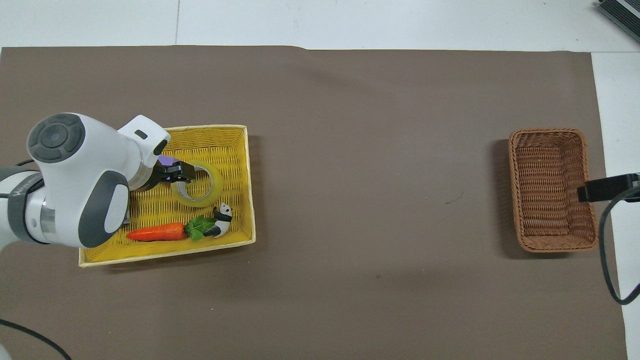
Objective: Move tape to another basket
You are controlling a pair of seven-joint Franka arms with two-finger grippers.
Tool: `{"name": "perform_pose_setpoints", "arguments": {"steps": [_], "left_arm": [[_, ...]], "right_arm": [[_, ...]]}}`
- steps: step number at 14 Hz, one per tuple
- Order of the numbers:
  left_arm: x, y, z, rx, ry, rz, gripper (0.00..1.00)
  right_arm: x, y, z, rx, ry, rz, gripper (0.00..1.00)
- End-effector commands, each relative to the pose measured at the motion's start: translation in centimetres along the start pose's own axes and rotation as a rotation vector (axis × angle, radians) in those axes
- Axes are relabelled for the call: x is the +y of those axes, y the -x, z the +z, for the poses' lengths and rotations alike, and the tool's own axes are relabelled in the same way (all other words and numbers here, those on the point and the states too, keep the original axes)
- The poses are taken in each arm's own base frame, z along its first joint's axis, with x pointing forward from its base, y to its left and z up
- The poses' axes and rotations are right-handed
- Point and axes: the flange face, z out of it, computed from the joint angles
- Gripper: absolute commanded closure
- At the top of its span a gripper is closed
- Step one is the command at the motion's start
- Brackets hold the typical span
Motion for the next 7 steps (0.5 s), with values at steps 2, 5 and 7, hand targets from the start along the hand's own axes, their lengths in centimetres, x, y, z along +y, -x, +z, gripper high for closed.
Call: {"name": "perform_pose_setpoints", "arguments": {"steps": [2, 5, 7], "left_arm": [[1.7, 0.2, 2.7, 0.001, -0.004, -0.100, 0.00], [0.8, 1.0, 4.1, -0.017, -0.012, -0.099, 0.00], [1.0, 0.9, 5.8, -0.017, -0.011, -0.105, 0.03]], "right_arm": [[-0.1, 0.8, 0.3, 0.010, -0.008, 0.004, 0.00], [0.0, 0.7, 0.5, 0.007, -0.010, -0.021, 0.00], [0.1, 0.8, 0.5, 0.004, -0.010, -0.054, 0.00]]}}
